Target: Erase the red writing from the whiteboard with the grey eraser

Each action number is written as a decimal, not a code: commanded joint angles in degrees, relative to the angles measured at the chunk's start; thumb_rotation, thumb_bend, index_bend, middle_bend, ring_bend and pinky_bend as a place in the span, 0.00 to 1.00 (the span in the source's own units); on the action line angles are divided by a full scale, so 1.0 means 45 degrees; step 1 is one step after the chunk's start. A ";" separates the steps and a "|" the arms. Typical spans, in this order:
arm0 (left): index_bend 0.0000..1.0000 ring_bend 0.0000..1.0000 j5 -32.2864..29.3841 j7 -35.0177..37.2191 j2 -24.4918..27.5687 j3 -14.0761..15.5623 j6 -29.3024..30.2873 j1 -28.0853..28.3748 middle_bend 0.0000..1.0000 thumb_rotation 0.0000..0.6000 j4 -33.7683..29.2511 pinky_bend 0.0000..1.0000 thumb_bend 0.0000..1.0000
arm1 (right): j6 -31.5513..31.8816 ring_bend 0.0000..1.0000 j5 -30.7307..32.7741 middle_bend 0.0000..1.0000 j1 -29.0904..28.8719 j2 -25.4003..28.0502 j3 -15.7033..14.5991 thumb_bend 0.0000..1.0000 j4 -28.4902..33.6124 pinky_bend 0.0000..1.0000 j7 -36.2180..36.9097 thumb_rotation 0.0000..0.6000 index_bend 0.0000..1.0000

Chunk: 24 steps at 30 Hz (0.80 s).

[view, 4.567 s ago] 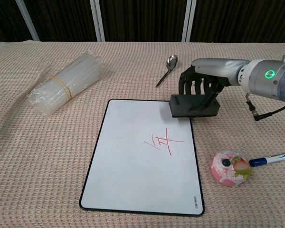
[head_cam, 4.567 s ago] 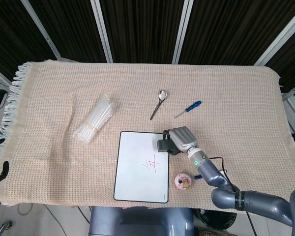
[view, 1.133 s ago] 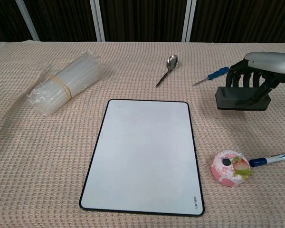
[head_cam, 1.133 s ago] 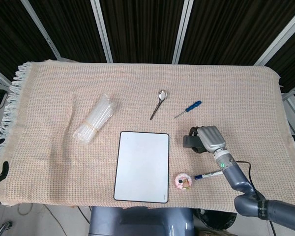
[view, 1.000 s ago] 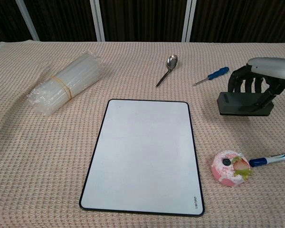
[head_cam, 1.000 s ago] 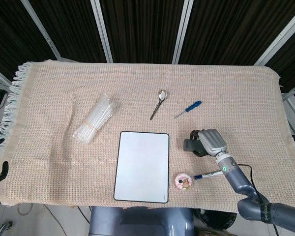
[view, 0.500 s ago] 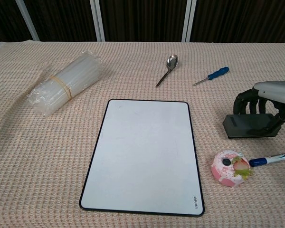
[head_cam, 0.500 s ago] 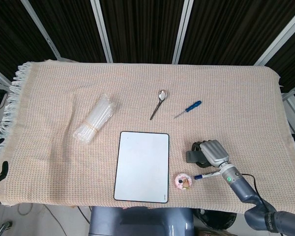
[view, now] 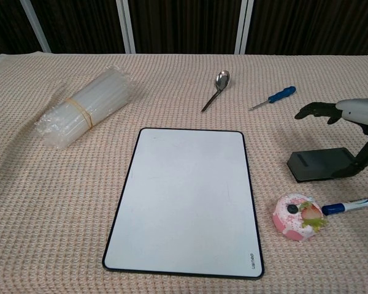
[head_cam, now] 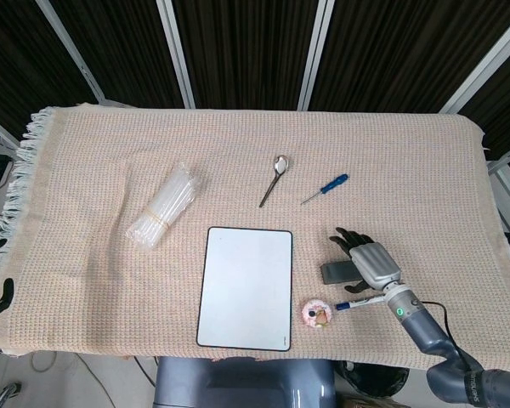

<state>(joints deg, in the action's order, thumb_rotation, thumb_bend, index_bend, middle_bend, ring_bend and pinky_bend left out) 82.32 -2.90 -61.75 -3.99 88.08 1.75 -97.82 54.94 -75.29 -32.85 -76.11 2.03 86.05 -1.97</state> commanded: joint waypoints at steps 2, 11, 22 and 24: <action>0.15 0.00 0.0013 -0.0021 -0.0015 0.0006 0.0005 0.0000 0.01 1.00 0.0003 0.00 0.46 | 0.1391 0.05 -0.0146 0.01 0.0597 0.1555 0.0304 0.12 0.1570 0.15 -0.0324 1.00 0.10; 0.15 0.00 0.0036 -0.0041 -0.0065 -0.0004 0.0091 -0.0029 0.01 1.00 0.0006 0.00 0.46 | 0.4196 0.05 -0.1034 0.01 0.2406 0.4092 0.0042 0.12 0.3649 0.15 -0.0121 1.00 0.06; 0.15 0.00 0.0177 -0.0092 -0.0088 0.0038 0.0213 -0.0075 0.01 1.00 -0.0033 0.00 0.46 | 0.7659 0.05 -0.2866 0.01 0.5199 0.4090 -0.1250 0.12 0.3555 0.15 -0.0203 1.00 0.06; 0.15 0.00 0.0205 -0.0113 -0.0096 0.0048 0.0236 -0.0085 0.01 1.00 -0.0018 0.00 0.46 | 0.8030 0.05 -0.2958 0.01 0.5523 0.3847 -0.1318 0.12 0.3230 0.14 -0.0327 1.00 0.06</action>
<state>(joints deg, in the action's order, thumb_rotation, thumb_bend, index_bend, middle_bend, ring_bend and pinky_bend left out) 83.21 -3.37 -62.16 -3.79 89.11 1.38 -97.94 89.37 -87.65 -9.63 -57.59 -3.08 102.02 -2.95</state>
